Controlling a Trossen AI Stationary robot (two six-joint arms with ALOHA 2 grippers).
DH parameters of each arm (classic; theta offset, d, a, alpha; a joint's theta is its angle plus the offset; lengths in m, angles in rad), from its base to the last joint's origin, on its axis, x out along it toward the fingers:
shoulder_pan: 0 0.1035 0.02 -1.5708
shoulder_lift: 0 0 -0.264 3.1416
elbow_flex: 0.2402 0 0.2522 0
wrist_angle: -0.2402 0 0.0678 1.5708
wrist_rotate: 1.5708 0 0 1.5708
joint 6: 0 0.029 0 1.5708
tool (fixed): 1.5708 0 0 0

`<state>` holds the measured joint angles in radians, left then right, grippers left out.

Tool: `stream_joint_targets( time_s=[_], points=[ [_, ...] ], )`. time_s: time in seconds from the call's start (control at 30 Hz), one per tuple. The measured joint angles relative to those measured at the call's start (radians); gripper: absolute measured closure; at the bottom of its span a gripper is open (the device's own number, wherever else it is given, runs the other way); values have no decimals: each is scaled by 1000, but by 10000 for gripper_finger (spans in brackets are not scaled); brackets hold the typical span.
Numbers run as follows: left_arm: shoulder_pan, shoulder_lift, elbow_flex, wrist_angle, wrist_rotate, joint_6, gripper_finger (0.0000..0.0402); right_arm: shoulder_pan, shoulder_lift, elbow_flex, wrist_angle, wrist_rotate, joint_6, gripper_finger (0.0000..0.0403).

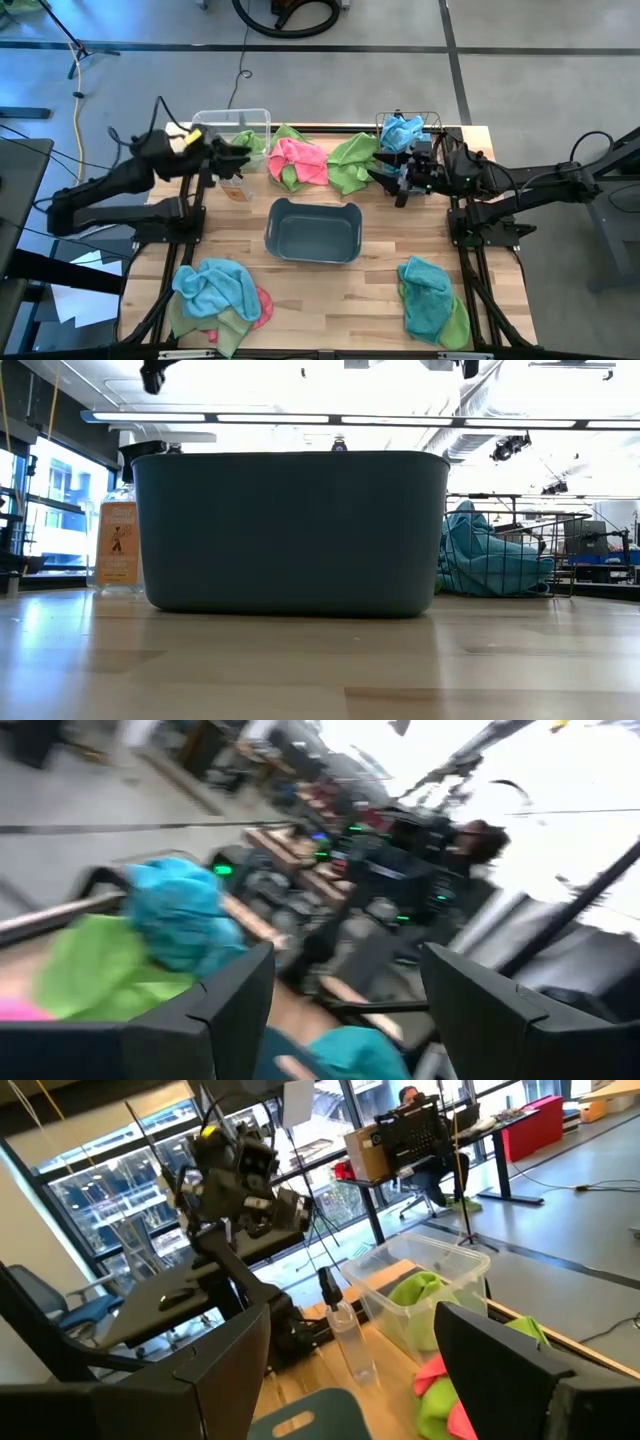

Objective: Sort microfiber towel by color & place in baskets
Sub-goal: Put the blue microfiber cloth into the gold wire basket

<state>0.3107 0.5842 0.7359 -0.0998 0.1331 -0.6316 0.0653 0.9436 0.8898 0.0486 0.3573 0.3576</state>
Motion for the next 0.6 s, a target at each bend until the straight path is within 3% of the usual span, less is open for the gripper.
stream_joint_targets(
  time_s=[0.2,0.43,0.6],
  points=[
    [-154,45,31,75,-111,122,163,0,0,0,34,0,-10,123],
    [-324,106,126,27,-277,413,163,0,0,0,35,-1,1,123],
    [-423,145,125,-84,-362,507,163,0,0,0,35,-2,3,123]
  ],
)
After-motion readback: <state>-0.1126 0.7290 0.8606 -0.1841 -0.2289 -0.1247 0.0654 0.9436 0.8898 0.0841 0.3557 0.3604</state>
